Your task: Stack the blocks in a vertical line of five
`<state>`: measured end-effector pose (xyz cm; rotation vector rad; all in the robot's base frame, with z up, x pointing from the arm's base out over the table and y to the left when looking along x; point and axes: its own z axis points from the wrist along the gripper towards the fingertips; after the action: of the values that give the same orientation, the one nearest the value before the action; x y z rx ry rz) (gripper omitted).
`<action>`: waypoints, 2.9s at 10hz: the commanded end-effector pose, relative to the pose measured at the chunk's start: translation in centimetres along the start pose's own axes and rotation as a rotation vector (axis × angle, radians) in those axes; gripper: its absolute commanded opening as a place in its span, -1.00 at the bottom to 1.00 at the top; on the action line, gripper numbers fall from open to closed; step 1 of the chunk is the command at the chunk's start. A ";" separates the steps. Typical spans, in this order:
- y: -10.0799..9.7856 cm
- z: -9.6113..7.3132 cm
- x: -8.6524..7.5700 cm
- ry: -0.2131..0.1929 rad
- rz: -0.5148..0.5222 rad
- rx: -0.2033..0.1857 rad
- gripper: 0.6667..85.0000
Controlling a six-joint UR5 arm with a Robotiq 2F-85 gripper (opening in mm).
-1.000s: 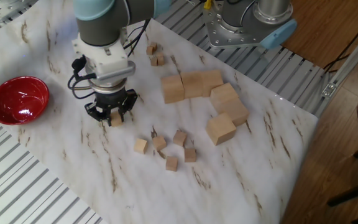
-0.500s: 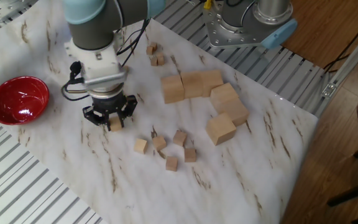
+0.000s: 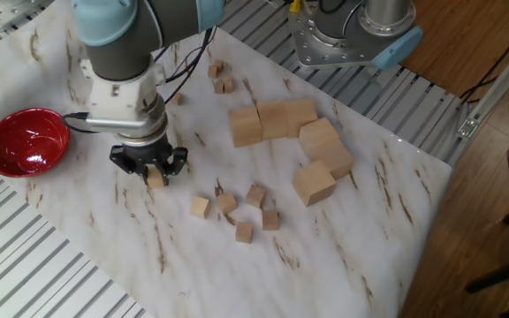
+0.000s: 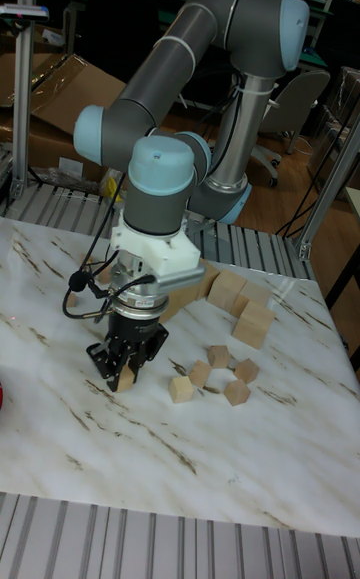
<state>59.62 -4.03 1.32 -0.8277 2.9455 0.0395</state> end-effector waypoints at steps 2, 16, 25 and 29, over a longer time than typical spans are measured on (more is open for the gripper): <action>0.5 1.1 -1.0 -0.003 0.359 -0.042 -0.66; -0.4 1.0 -2.1 0.030 0.578 0.029 -0.78; 0.8 0.7 -1.0 0.087 0.492 -0.019 -0.23; 0.6 0.6 -1.0 0.089 0.492 -0.017 -0.20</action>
<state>60.09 -2.93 0.61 -0.0956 3.1567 0.0456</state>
